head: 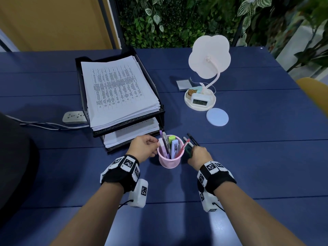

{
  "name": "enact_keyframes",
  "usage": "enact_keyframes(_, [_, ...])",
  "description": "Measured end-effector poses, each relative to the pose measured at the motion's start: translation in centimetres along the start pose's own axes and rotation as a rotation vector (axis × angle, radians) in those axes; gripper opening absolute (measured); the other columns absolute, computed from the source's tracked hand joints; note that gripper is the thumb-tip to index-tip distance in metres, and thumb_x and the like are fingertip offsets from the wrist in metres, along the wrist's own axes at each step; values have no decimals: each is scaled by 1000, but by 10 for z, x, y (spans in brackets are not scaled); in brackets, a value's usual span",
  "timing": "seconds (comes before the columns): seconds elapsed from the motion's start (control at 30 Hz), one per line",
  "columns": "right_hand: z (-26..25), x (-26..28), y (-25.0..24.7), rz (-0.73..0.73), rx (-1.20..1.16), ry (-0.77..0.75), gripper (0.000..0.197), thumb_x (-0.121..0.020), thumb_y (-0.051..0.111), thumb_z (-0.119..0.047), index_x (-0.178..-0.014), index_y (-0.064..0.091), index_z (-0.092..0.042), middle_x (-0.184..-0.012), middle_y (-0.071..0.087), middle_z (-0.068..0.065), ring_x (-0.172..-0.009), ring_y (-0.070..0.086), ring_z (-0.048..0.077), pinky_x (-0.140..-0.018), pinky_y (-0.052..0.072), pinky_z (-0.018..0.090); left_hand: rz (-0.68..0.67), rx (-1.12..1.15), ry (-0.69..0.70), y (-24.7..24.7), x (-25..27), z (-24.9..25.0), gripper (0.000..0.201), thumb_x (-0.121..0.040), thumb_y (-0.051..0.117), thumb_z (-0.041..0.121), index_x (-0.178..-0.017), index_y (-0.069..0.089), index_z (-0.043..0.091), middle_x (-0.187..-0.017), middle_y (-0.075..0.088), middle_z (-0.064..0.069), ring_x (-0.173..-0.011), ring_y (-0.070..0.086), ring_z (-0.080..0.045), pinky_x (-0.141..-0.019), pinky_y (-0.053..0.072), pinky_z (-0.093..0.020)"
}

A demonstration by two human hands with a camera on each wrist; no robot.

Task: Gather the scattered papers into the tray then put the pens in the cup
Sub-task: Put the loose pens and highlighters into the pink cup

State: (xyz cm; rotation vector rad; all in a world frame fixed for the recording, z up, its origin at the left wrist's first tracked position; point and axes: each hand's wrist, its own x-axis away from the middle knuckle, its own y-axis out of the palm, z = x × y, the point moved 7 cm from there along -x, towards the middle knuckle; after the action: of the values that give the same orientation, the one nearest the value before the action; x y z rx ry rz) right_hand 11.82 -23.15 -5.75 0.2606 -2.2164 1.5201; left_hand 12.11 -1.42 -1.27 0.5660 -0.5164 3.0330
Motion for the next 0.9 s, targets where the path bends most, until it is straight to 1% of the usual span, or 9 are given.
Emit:
enact_keyframes(0.13, [5,7,-10,18,-108,23,10,-76,57,-11,-81,49,-8,-89,58,11,-75,54,29,-62,41,27,9,47,-52,3,0,-6,4,-88,62,5,-86,64,8,-65,63,-8,-47,59,-9,-55,55,-26])
enact_keyframes(0.23, [8,13,-30,140,-349,6,14,-78,58,-15,-86,48,-9,-81,55,6,-78,54,29,-64,38,26,12,132,-82,5,4,-6,10,-89,58,-1,-83,59,7,-65,59,-12,-43,57,-5,-47,52,-19])
enact_keyframes(0.33, [2,23,-61,323,-640,-74,14,-78,61,-16,-86,52,-9,-73,57,1,-71,54,23,-60,40,25,16,228,-117,8,8,-6,15,-90,55,-3,-80,52,8,-66,58,-13,-41,58,-7,-46,53,-20])
enact_keyframes(0.4, [-4,30,-78,418,-814,-129,11,-76,62,-13,-84,55,-14,-73,60,-1,-69,57,20,-63,45,21,3,275,-129,10,10,-6,13,-90,55,-4,-87,50,7,-70,59,-16,-42,59,-9,-46,54,-22])
enact_keyframes(0.5, [-20,35,-84,393,-1034,-239,11,-72,59,-16,-76,56,-25,-72,64,0,-70,64,26,-72,54,34,-30,302,-142,15,14,-3,13,-91,52,-4,-98,47,6,-73,60,-16,-43,62,-10,-47,55,-23])
enact_keyframes(0.6, [-38,34,-72,257,-927,-327,7,-79,59,-20,-77,61,-27,-73,65,1,-69,62,22,-73,53,33,-75,319,-155,20,18,2,13,-93,49,-2,-103,44,5,-73,61,-15,-43,63,-10,-47,54,-22])
enact_keyframes(0.7, [-48,32,-58,197,-599,-385,5,-84,62,-17,-83,65,-13,-77,64,4,-66,53,13,-68,46,23,-98,323,-170,21,21,3,15,-94,50,0,-105,42,5,-72,61,-15,-44,63,-10,-47,54,-21])
enact_keyframes(0.8, [-46,30,-55,195,-599,-382,5,-82,63,-14,-83,66,-9,-76,64,3,-62,52,8,-66,45,20,-113,316,-165,20,22,4,17,-94,52,1,-109,44,4,-73,61,-15,-45,64,-9,-47,54,-20])
enact_keyframes(0.9, [-40,30,-56,190,-644,-356,7,-83,62,-14,-82,65,-9,-73,65,2,-63,54,10,-67,48,25,-130,289,-154,18,23,5,14,-94,53,3,-107,48,4,-71,62,-13,-47,65,-8,-49,53,-20])
